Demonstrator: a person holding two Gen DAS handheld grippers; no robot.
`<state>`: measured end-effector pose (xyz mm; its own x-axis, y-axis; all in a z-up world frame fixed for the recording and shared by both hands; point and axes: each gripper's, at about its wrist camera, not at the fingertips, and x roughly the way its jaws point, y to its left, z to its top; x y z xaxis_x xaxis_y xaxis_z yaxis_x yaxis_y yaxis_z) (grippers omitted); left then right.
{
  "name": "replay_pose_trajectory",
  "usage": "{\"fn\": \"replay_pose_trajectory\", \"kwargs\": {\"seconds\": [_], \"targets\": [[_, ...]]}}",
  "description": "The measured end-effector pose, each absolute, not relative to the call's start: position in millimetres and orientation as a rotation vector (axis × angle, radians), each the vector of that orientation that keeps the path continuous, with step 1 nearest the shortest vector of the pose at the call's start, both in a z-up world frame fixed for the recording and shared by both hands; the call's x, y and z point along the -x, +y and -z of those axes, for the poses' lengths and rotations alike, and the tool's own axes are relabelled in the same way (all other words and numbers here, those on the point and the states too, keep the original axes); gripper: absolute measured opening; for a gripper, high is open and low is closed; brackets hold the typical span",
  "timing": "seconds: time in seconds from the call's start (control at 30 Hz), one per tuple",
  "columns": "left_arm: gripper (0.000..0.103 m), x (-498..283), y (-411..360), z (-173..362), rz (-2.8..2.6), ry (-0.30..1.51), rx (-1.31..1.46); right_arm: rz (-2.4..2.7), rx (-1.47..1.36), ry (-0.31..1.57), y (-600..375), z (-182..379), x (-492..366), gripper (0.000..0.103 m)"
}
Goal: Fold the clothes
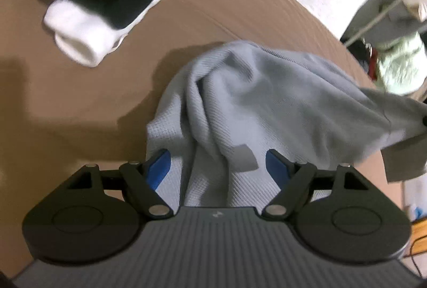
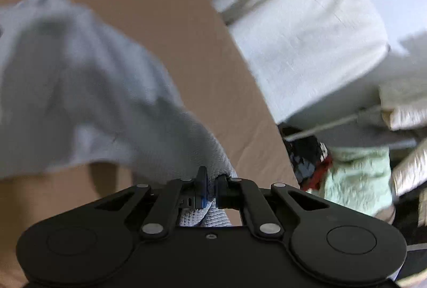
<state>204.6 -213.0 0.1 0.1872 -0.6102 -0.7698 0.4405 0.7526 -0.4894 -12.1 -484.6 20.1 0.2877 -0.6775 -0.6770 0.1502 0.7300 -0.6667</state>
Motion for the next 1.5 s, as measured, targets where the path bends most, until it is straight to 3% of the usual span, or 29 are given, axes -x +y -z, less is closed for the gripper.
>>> {"fn": "replay_pose_trajectory", "kwargs": {"seconds": [0.2,0.33,0.43,0.5,0.6,0.73,0.83,0.9,1.07,1.13,1.17,1.2,1.43,1.5], "targets": [[0.078,-195,-228,-8,0.602,1.07,-0.115,0.775,0.233,1.081,-552,18,46,0.006],[0.078,-191,-237,-3,0.642,1.076,-0.077,0.818,-0.036,1.109,-575,84,67,0.005],[0.085,-197,-253,18,0.641,1.061,-0.039,0.831,-0.009,1.05,-580,95,69,0.005],[0.096,-194,-262,20,0.599,0.96,-0.097,0.857,0.035,0.982,-588,87,65,0.005],[0.096,-187,-272,15,0.619,0.84,-0.133,0.948,0.123,0.915,-601,70,53,0.004],[0.096,-189,-274,12,0.734,0.872,-0.038,1.1,0.153,0.869,-644,68,46,0.005],[0.096,-196,-277,28,0.791,1.001,0.014,1.164,0.088,0.894,-656,85,49,0.018],[0.096,-200,-281,44,0.793,1.062,0.014,1.177,0.031,0.923,-650,96,55,0.037],[0.103,-205,-285,62,0.756,1.111,0.013,0.889,-0.494,0.801,-598,104,95,0.044],[0.092,-205,-283,60,0.773,1.103,0.032,0.697,-0.745,0.76,-568,118,107,0.044],[0.057,-204,-283,58,0.793,1.096,0.02,0.61,-0.843,0.752,-556,127,110,0.045],[0.05,-203,-284,56,0.813,1.091,0.005,0.551,-0.912,0.756,-540,136,112,0.045],[0.039,-206,-259,44,0.868,1.114,0.106,0.436,-0.82,0.884,-452,156,85,0.046],[0.039,-208,-254,43,0.873,1.123,0.124,0.419,-0.845,0.878,-446,159,74,0.063]]}}
